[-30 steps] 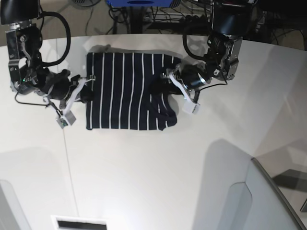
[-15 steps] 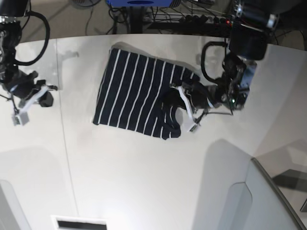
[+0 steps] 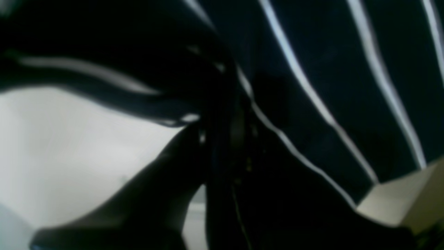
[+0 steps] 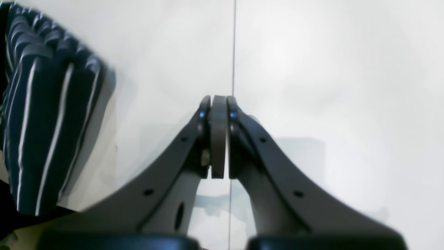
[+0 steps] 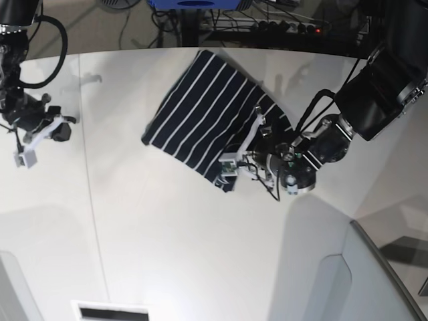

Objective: Layout the t-shirt on the table in an organized manner, then fold the t-shirt properly
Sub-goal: 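Rotate the bundle with the left gripper to square it on the table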

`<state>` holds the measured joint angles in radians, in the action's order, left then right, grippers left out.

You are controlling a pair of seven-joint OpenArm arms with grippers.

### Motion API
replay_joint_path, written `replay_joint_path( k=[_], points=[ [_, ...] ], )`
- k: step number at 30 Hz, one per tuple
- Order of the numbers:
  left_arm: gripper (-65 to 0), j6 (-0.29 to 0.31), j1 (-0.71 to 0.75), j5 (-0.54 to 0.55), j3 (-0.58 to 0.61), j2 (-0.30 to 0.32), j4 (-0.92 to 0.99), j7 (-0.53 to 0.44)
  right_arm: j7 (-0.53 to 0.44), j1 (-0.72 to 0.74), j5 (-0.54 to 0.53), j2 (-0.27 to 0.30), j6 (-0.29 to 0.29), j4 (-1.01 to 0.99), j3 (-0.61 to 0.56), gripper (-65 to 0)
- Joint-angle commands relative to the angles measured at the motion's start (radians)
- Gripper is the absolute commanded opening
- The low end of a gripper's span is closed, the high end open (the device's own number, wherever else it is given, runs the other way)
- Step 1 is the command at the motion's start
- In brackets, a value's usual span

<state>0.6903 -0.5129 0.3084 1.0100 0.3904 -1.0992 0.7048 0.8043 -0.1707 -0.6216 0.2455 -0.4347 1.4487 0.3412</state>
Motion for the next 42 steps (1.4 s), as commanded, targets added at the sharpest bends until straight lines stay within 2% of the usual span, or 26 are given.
replay_joint_path(
  k=[1,6,13,15,20,23,26,31,39,42],
  points=[
    [-65.0,0.008,-0.011,-0.058,0.002,-0.015,-0.003,0.011,-0.016,0.009,-0.013,0.013,-0.005,0.016,0.009,-64.8],
    [-65.0,0.008,0.027,-0.24,-0.058,-0.072,0.004,-0.072,-0.016,0.004,-0.013,0.013,-0.005,0.016,0.009,-64.8],
    [-65.0,0.008,0.027,-0.344,-0.076,-0.179,0.004,-0.107,-0.016,0.004,-0.011,0.013,-0.005,0.016,0.008,-64.8],
    [-65.0,0.008,0.027,-0.381,-0.072,-0.198,0.006,-0.153,-0.016,0.004,-0.011,0.013,-0.005,0.016,0.006,-64.8],
    [-65.0,0.008,0.026,-0.443,-0.072,-0.245,0.043,-0.162,-0.015,0.001,-0.011,0.013,-0.005,0.016,0.009,-64.8],
    [-65.0,0.008,0.02,-0.499,-0.072,-0.255,0.069,-0.228,-0.015,0.001,-0.011,0.013,-0.005,0.014,0.009,-64.8],
    [-65.0,0.008,0.02,-0.608,-0.072,-0.253,0.093,-0.317,-0.015,0.001,-0.011,0.013,-0.005,0.014,0.006,-64.8],
    [-65.0,0.008,0.015,-0.723,-0.072,-0.244,0.135,-0.382,-0.015,0.001,-0.011,0.013,-0.005,0.014,0.009,-64.8],
    [-65.0,0.008,-0.033,-0.737,-0.072,-0.256,0.221,-0.517,-0.015,0.003,-0.011,0.013,-0.003,0.014,0.006,-64.8],
    [-65.0,0.008,-0.068,-0.737,-0.07,-0.282,0.275,-0.58,-0.015,0.003,-0.011,0.013,-0.003,0.014,0.009,-64.8]
  ],
)
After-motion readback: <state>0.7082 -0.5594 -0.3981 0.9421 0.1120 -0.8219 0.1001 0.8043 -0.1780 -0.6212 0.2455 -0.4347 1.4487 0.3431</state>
